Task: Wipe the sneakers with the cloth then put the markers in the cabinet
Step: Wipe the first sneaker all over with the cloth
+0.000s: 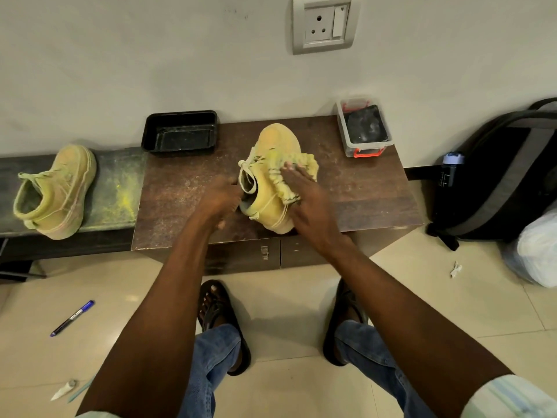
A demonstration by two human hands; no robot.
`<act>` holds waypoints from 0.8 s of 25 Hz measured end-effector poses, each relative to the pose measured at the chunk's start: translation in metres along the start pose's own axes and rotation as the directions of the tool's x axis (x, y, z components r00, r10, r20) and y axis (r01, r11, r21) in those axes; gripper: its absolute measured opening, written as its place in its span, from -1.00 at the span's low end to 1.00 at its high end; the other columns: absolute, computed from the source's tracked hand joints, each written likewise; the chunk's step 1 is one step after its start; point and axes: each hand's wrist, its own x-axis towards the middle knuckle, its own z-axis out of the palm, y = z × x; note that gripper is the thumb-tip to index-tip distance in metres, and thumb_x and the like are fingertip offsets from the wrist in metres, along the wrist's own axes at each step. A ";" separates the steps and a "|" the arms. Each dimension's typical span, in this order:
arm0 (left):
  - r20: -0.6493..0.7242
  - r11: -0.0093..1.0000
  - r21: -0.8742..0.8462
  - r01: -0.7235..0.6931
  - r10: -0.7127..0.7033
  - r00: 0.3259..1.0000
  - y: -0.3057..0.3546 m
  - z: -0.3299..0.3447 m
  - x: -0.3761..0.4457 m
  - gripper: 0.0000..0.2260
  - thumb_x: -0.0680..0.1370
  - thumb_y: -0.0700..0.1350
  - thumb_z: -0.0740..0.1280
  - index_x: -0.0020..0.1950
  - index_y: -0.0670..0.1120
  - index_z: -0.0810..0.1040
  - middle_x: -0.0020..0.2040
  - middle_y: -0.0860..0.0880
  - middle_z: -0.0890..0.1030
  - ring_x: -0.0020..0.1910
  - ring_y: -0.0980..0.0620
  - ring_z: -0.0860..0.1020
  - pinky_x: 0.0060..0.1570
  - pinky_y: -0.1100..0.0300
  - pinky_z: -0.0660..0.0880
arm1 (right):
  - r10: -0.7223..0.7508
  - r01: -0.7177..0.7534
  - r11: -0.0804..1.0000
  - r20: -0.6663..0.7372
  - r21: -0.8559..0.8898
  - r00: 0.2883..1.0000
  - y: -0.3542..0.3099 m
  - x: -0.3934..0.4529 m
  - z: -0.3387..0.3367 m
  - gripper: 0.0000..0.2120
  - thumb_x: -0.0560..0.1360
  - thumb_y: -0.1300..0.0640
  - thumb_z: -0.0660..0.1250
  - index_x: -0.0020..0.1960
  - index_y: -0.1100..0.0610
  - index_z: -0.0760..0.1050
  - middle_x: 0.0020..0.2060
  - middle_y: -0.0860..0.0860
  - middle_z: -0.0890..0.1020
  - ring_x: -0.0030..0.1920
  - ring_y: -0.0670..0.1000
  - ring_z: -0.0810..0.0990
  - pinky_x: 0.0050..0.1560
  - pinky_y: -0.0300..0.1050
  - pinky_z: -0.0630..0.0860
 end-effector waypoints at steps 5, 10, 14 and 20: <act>0.055 0.992 0.108 -0.063 0.058 0.997 0.002 0.000 0.001 -0.78 0.51 -0.38 0.20 -0.16 -0.16 0.60 -0.28 -0.06 0.60 -0.33 0.04 0.52 -0.33 0.18 0.46 | -0.103 0.111 0.991 0.110 -0.073 0.989 -0.021 0.000 0.011 -0.35 0.33 0.36 0.15 0.42 0.16 0.35 0.41 0.07 0.39 0.48 0.06 0.23 0.40 0.03 0.31; 0.124 0.972 0.184 -0.144 0.123 0.985 0.000 -0.006 0.001 -0.81 0.47 -0.39 0.27 -0.16 -0.18 0.63 -0.24 -0.09 0.64 -0.28 0.01 0.55 -0.26 0.11 0.53 | 0.156 -0.154 0.988 -0.058 0.033 0.986 -0.005 0.022 -0.005 -0.39 0.34 0.43 0.15 0.39 0.25 0.38 0.38 0.14 0.41 0.45 0.00 0.22 0.46 0.10 0.23; 0.130 0.968 0.200 -0.153 0.129 0.983 0.004 -0.005 -0.003 -0.76 0.48 -0.42 0.22 -0.13 -0.13 0.59 -0.29 0.00 0.58 -0.33 0.09 0.50 -0.36 0.24 0.41 | -0.182 0.189 0.981 0.132 -0.045 0.974 -0.012 0.018 0.007 -0.32 0.26 0.41 0.16 0.39 0.17 0.40 0.38 0.06 0.44 0.46 0.03 0.26 0.44 -0.10 0.22; 0.162 0.942 0.271 -0.200 0.161 0.974 0.012 0.001 -0.006 -0.70 0.44 -0.43 0.22 -0.34 -0.06 0.52 -0.41 0.01 0.52 -0.47 0.17 0.43 -0.47 0.35 0.35 | 0.051 -0.056 0.997 0.083 0.054 0.995 -0.014 0.030 -0.001 -0.34 0.27 0.40 0.13 0.36 0.18 0.44 0.36 0.08 0.45 0.46 0.03 0.25 0.46 -0.06 0.21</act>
